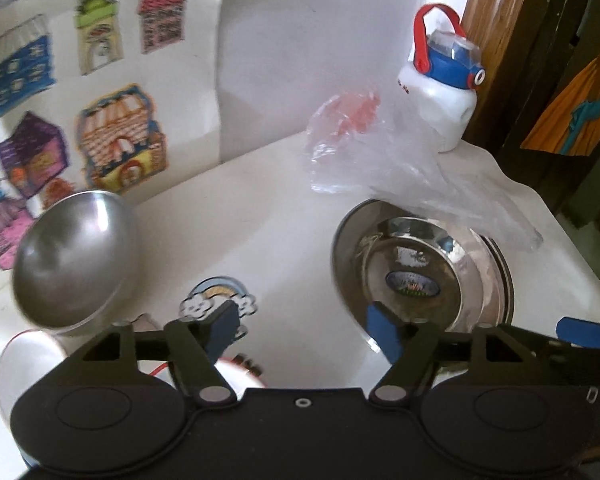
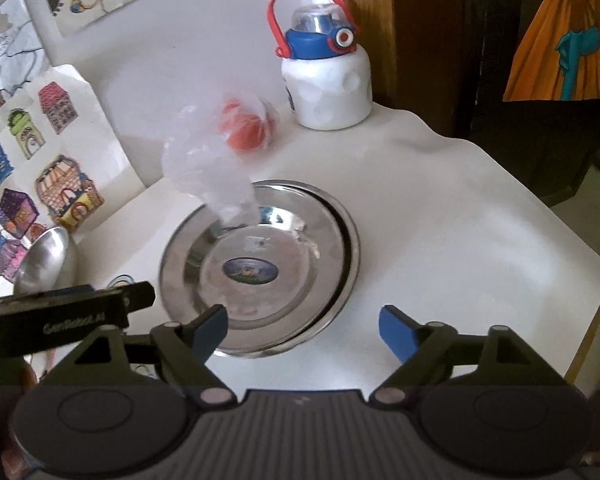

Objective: Organize plates and bowls
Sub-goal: 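Lift both grippers away from the plate stack toward the bowls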

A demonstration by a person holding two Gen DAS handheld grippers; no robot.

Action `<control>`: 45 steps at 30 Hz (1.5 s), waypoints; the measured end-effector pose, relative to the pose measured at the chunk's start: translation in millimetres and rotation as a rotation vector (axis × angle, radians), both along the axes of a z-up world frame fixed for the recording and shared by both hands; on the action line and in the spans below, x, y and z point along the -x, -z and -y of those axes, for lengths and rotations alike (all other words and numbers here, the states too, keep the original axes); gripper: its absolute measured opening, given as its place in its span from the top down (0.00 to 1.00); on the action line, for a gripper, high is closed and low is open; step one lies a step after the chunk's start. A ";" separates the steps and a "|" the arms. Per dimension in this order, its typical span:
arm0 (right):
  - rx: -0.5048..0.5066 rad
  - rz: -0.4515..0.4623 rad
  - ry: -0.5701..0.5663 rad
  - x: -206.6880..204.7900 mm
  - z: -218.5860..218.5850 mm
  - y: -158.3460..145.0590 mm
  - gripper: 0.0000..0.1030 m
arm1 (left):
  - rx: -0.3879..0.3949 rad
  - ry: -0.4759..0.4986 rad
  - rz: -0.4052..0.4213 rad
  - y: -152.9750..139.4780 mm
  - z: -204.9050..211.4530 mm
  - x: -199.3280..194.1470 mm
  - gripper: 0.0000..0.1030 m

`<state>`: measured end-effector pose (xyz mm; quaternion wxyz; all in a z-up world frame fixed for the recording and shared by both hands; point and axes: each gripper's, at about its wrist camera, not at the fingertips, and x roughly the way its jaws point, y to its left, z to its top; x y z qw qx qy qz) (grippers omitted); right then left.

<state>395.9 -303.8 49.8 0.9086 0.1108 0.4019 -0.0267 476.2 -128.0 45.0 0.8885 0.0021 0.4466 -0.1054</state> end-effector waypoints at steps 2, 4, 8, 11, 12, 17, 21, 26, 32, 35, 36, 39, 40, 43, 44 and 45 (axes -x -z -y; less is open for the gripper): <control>0.003 0.006 -0.007 5.6 -8.2 -4.8 0.09 | 0.000 -0.011 0.012 -5.0 -10.1 8.7 0.22; 0.008 0.012 -0.015 10.7 -18.3 -10.1 0.06 | 0.002 -0.022 0.021 -9.7 -21.8 18.1 0.18; 0.017 0.019 -0.041 25.5 -42.1 -17.2 0.02 | 0.006 -0.048 0.038 -19.0 -48.9 40.6 0.12; 0.024 0.011 -0.075 40.2 -62.1 -19.4 0.01 | 0.007 -0.054 0.026 -24.0 -74.2 59.3 0.11; 0.031 0.005 -0.086 45.9 -70.0 -20.4 0.01 | 0.008 -0.055 0.020 -25.7 -82.6 65.6 0.11; 0.038 -0.029 -0.114 72.4 -106.6 -25.5 0.00 | -0.006 -0.081 -0.007 -32.8 -125.1 94.2 0.08; 0.041 -0.067 -0.130 87.1 -135.3 -30.9 0.00 | -0.018 -0.120 -0.042 -35.0 -160.7 111.4 0.03; 0.059 -0.089 -0.116 96.6 -169.6 -36.7 0.00 | -0.006 -0.158 -0.083 -36.2 -200.2 119.4 0.03; 0.063 -0.086 -0.097 94.0 -200.7 -39.6 0.00 | -0.027 -0.133 -0.092 -36.7 -234.3 110.4 0.02; 0.056 -0.080 -0.091 87.1 -214.8 -41.6 0.00 | -0.032 -0.127 -0.092 -38.1 -249.1 103.6 0.02; 0.058 -0.078 -0.093 83.5 -219.7 -42.3 0.00 | -0.033 -0.129 -0.090 -38.4 -252.4 100.6 0.02; 0.061 -0.075 -0.103 73.2 -230.5 -44.9 0.00 | -0.035 -0.134 -0.089 -39.0 -262.7 90.2 0.02; 0.061 -0.075 -0.104 69.3 -233.7 -46.0 0.00 | -0.033 -0.137 -0.087 -39.1 -264.9 86.8 0.02; 0.066 -0.074 -0.115 56.3 -243.0 -48.6 0.00 | -0.020 -0.141 -0.084 -41.4 -271.8 76.7 0.02; 0.069 -0.076 -0.118 52.7 -245.4 -48.8 0.00 | -0.013 -0.143 -0.081 -42.1 -273.7 73.0 0.01; 0.070 -0.078 -0.122 48.9 -247.3 -48.9 0.00 | -0.010 -0.144 -0.079 -42.3 -275.1 70.1 0.01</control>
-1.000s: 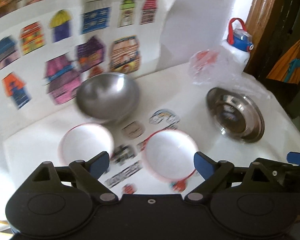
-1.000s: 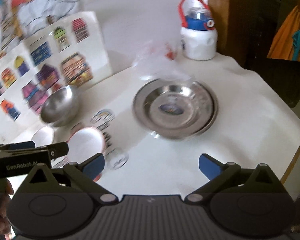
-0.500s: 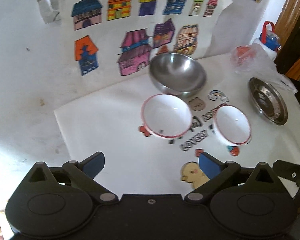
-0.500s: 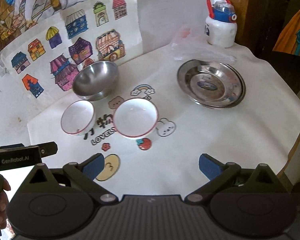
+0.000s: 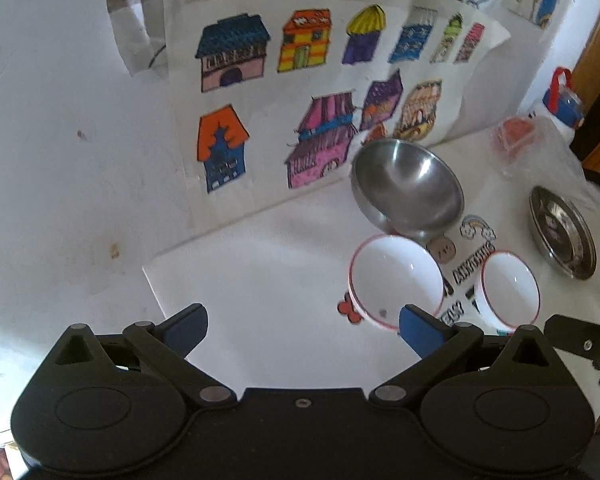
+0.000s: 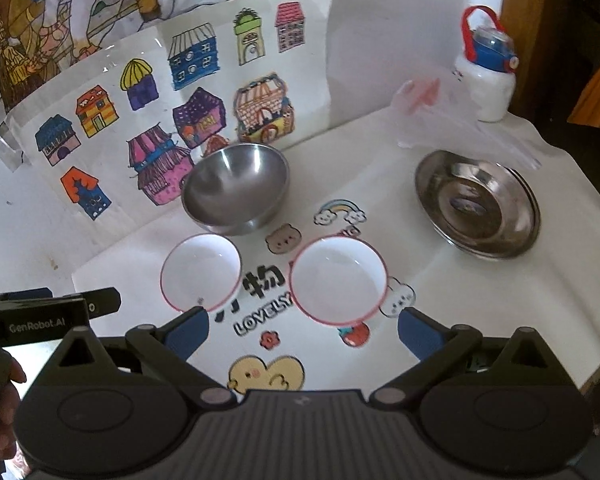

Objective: Organize plates and bowls
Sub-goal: 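Lift both grippers away from the plate stack toward the bowls, then move both grippers to the rim of the steel bowl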

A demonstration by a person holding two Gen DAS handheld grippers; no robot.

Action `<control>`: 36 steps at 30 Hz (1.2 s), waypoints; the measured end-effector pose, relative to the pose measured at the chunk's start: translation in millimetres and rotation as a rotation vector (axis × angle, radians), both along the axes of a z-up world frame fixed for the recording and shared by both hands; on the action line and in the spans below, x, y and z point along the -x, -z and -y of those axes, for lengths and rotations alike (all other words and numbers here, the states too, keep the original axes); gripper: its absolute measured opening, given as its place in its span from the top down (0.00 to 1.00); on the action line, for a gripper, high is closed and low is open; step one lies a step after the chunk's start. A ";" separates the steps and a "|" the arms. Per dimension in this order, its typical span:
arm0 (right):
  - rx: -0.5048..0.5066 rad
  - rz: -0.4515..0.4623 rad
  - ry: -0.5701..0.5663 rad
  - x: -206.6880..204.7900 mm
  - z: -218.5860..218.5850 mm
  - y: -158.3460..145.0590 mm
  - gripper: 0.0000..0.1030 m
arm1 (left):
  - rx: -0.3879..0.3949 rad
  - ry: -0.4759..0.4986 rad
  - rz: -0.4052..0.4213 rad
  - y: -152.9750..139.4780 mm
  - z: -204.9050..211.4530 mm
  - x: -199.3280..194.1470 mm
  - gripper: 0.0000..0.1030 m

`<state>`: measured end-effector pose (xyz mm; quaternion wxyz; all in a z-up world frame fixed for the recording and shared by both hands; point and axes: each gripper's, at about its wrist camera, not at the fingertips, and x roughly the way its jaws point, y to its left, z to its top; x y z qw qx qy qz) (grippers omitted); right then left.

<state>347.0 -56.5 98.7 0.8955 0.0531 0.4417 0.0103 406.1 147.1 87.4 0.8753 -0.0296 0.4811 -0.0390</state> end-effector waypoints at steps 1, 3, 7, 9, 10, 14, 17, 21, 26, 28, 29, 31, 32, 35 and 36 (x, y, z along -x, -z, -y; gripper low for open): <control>0.001 -0.003 -0.003 -4.3 -2.2 -0.1 0.00 | 0.002 0.000 -0.001 0.0 -1.3 -3.3 0.01; 0.002 -0.007 -0.005 -11.8 -5.2 0.6 0.00 | 0.007 -0.001 -0.001 0.6 -3.6 -10.0 0.01; -0.001 -0.017 -0.008 -24.7 -8.5 3.7 0.00 | 0.009 -0.007 0.005 2.5 -8.5 -23.1 0.01; 0.001 -0.019 -0.010 -31.4 -10.2 5.1 0.00 | 0.010 -0.009 0.008 3.6 -10.4 -31.1 0.01; 0.002 -0.020 -0.011 -34.6 -10.6 5.7 0.00 | 0.011 -0.009 0.010 4.0 -11.2 -34.9 0.01; 0.004 -0.018 -0.007 -47.8 -10.9 8.1 0.00 | 0.011 -0.003 0.023 5.4 -10.7 -51.7 0.01; 0.005 -0.013 0.004 -58.3 -9.1 10.5 0.00 | 0.020 0.003 0.030 8.0 -6.7 -62.6 0.01; 0.018 -0.005 0.018 -74.1 -5.4 14.7 0.00 | 0.020 0.018 0.042 14.1 4.5 -78.7 0.01; 0.026 0.012 0.040 -92.7 -0.4 16.4 0.00 | 0.025 0.024 0.043 21.3 16.5 -94.6 0.01; 0.027 0.017 0.049 -99.5 1.2 17.2 0.00 | 0.025 0.024 0.043 23.9 20.6 -99.8 0.01; 0.026 0.019 0.052 -102.8 1.8 17.9 0.00 | 0.026 0.023 0.042 24.5 21.7 -102.3 0.01; 0.018 0.023 0.059 -109.2 2.9 19.6 0.00 | 0.031 0.019 0.038 26.4 23.5 -106.5 0.01; 0.012 0.023 0.059 -112.6 3.4 20.9 0.00 | 0.031 0.014 0.034 27.6 24.9 -108.7 0.01; 0.005 0.019 0.060 -123.3 5.4 26.7 0.04 | 0.027 0.002 0.016 31.3 29.5 -114.5 0.01; 0.007 0.016 0.059 -126.3 5.5 28.4 0.06 | 0.027 0.003 0.011 32.4 31.1 -116.1 0.01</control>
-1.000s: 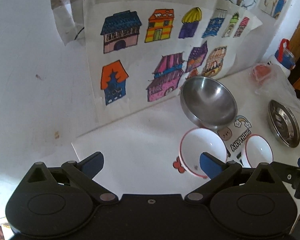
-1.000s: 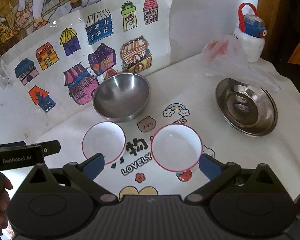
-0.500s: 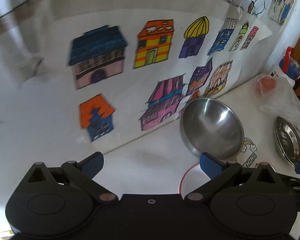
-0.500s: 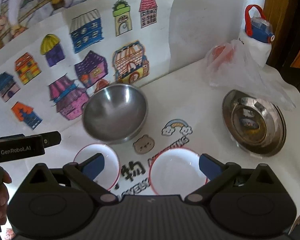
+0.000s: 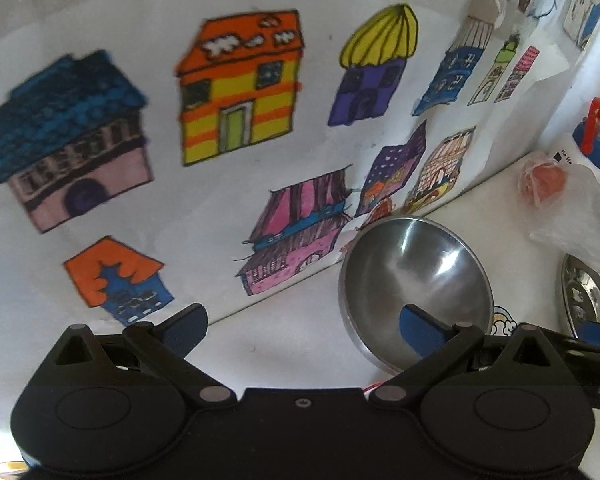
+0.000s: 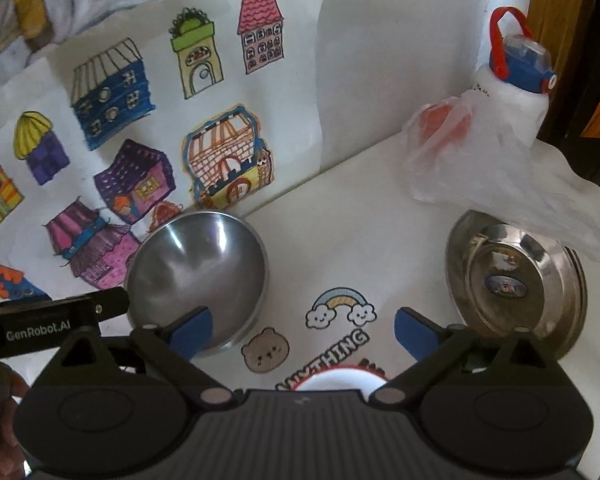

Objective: Organize plates and bowls
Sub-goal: 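Move both grippers to the rim of the steel bowl, then close both grippers on the steel bowl rim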

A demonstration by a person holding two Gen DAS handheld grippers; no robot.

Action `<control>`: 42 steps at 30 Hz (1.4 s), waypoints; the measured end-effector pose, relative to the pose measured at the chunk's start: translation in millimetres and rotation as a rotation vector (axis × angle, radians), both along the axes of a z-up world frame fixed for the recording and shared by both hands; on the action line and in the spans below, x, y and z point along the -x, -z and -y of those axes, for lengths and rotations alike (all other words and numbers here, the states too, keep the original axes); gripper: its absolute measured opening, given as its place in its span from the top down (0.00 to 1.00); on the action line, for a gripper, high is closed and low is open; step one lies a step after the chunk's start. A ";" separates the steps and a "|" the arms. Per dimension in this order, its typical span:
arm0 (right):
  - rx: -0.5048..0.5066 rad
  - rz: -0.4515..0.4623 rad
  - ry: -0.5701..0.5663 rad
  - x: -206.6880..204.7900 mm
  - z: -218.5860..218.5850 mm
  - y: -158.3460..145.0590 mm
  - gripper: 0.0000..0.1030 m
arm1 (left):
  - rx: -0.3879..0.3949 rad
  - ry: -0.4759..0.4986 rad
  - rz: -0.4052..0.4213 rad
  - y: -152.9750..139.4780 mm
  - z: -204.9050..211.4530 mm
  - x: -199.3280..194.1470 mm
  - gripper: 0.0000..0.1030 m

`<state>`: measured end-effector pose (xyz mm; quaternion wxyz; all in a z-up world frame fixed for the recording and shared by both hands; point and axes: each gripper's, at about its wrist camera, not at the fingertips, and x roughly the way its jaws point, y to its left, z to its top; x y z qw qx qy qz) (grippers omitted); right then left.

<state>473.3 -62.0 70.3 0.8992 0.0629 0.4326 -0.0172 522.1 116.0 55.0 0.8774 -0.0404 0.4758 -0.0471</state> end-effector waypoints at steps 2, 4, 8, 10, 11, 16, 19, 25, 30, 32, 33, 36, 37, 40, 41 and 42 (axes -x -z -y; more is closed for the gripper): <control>0.001 -0.009 -0.002 -6.9 0.1 5.0 0.10 | -0.005 0.007 -0.013 3.1 3.9 -4.9 0.01; -0.002 -0.020 -0.002 -13.0 -0.3 9.9 0.13 | -0.009 0.012 -0.023 6.4 8.0 -9.0 0.02; -0.016 -0.043 -0.005 -23.5 -1.9 20.0 0.24 | -0.005 0.010 -0.048 11.5 13.4 -16.1 0.08; -0.029 -0.061 -0.001 -27.7 -1.6 25.5 0.31 | 0.000 0.009 -0.065 14.6 15.5 -19.0 0.11; -0.038 -0.066 -0.001 -28.6 -2.1 27.2 0.34 | 0.000 0.007 -0.067 15.3 16.1 -19.4 0.16; -0.078 -0.064 -0.014 -31.9 -5.7 30.1 0.57 | 0.017 0.004 -0.089 19.1 18.1 -23.0 0.35; -0.097 -0.070 -0.018 -35.3 -8.5 32.1 0.67 | 0.028 0.002 -0.096 19.3 17.5 -23.8 0.49; -0.144 -0.056 -0.008 -38.8 -10.4 35.1 0.88 | 0.071 0.048 -0.112 25.2 22.4 -29.6 0.85; -0.146 -0.055 0.010 -36.2 -9.8 37.5 0.89 | 0.063 0.055 -0.097 23.6 27.7 -32.7 0.87; -0.151 -0.050 0.019 -33.1 -7.5 36.2 0.89 | 0.068 0.053 -0.095 22.6 27.8 -32.4 0.87; -0.153 -0.044 0.019 -31.1 -6.9 34.7 0.89 | 0.069 0.053 -0.087 20.1 28.0 -31.4 0.87; -0.143 -0.023 0.017 -24.7 -5.5 27.9 0.89 | 0.072 0.053 -0.067 7.5 28.2 -23.1 0.87; -0.143 -0.015 0.017 -21.6 -4.5 23.9 0.89 | 0.074 0.054 -0.061 4.3 29.3 -22.0 0.87; -0.146 0.009 0.014 -11.3 -1.2 11.3 0.89 | 0.088 0.058 -0.041 -12.0 28.1 -10.4 0.87; -0.149 0.016 0.013 -6.9 0.8 6.6 0.88 | 0.094 0.057 -0.034 -16.8 29.2 -6.5 0.87; -0.152 0.023 0.011 -1.3 2.8 1.6 0.89 | 0.097 0.059 -0.029 -21.2 29.3 -1.7 0.87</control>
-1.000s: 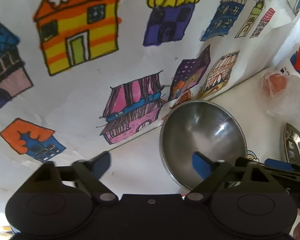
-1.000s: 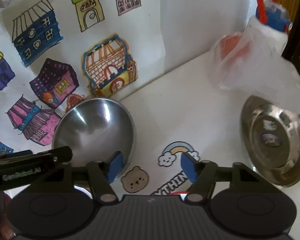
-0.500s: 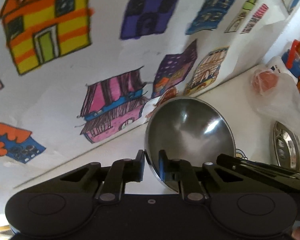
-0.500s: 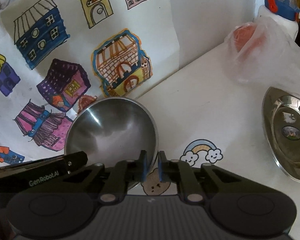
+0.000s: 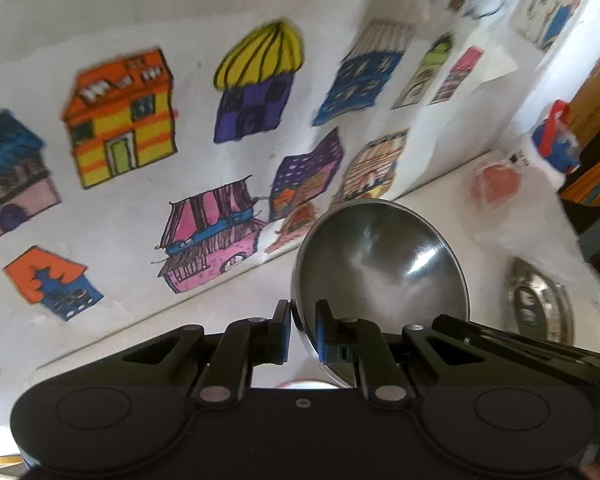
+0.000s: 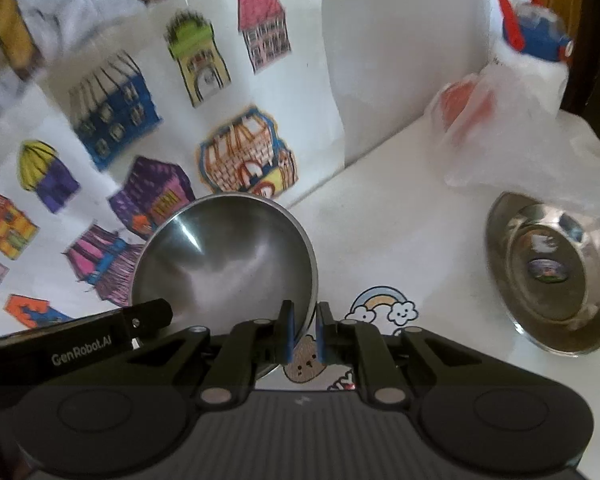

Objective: Organize plates and bowls
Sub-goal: 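Close both grippers on the steel bowl rim, then carry the steel bowl toward the white bowls and lower it onto the mat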

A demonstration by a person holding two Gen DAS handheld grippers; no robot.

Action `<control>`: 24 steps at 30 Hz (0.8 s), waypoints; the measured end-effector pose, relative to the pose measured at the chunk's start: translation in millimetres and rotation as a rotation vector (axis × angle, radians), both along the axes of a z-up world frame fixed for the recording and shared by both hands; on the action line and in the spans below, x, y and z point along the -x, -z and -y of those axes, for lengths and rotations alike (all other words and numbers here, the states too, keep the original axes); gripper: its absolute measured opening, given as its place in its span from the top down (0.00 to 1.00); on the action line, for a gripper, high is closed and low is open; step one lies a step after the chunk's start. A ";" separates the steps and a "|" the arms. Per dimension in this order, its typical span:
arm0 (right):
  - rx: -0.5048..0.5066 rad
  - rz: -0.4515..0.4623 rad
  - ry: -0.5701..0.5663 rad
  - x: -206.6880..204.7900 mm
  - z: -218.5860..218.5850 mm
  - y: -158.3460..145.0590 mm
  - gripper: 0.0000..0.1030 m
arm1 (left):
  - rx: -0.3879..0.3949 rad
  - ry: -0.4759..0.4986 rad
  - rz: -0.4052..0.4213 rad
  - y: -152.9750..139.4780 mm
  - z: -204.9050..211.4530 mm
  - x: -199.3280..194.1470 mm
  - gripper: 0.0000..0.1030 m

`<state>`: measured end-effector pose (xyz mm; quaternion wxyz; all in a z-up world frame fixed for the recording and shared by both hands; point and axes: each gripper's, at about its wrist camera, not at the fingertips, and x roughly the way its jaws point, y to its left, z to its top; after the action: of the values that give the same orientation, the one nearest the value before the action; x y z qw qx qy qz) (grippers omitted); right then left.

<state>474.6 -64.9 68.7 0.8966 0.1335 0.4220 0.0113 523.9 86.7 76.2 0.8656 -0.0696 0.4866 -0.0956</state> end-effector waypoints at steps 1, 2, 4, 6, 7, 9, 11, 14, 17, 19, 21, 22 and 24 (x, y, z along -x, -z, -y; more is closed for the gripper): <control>-0.003 0.008 -0.003 6.2 2.2 -4.9 0.89 | 0.003 0.001 0.005 -4.5 -0.1 5.7 0.87; -0.006 0.016 -0.006 12.0 3.9 -9.0 0.89 | 0.012 -0.003 0.011 -9.1 0.2 12.7 0.87; 0.001 0.029 -0.015 25.9 7.0 -16.9 0.89 | 0.025 -0.004 0.014 -16.6 0.2 26.2 0.87; 0.012 0.036 -0.029 41.7 7.5 -22.3 0.88 | 0.031 0.001 0.016 -23.3 0.6 42.6 0.87; 0.016 0.037 -0.036 49.1 8.7 -24.8 0.88 | 0.032 0.007 0.014 -25.8 0.6 50.2 0.87; 0.015 0.030 -0.046 67.6 10.7 -27.9 0.88 | 0.026 0.028 0.003 -29.7 1.6 68.5 0.87; 0.018 0.022 -0.059 84.7 11.0 -30.1 0.88 | 0.025 0.050 -0.015 -31.4 0.5 87.6 0.86; 0.029 0.005 -0.077 112.7 9.9 -30.9 0.88 | 0.044 0.063 -0.061 -27.3 -5.8 110.8 0.86; 0.030 -0.013 -0.089 136.0 8.8 -27.7 0.87 | 0.052 0.084 -0.108 -19.2 -10.0 131.2 0.86; 0.038 -0.028 -0.097 147.9 6.4 -23.4 0.87 | 0.043 0.102 -0.133 -13.1 -10.4 142.8 0.86; 0.040 -0.045 -0.104 156.1 4.8 -17.8 0.87 | 0.034 0.119 -0.156 -6.2 -10.9 151.8 0.85; 0.043 -0.057 -0.108 158.7 3.6 -14.7 0.88 | 0.031 0.124 -0.170 -2.5 -11.3 156.4 0.84; 0.044 -0.067 -0.110 164.4 1.6 -9.3 0.88 | 0.029 0.125 -0.187 2.9 -13.2 162.8 0.84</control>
<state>310.2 -66.4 78.0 0.8827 0.0905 0.4588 0.0469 361.1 99.9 73.3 0.8078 -0.0601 0.5670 -0.1493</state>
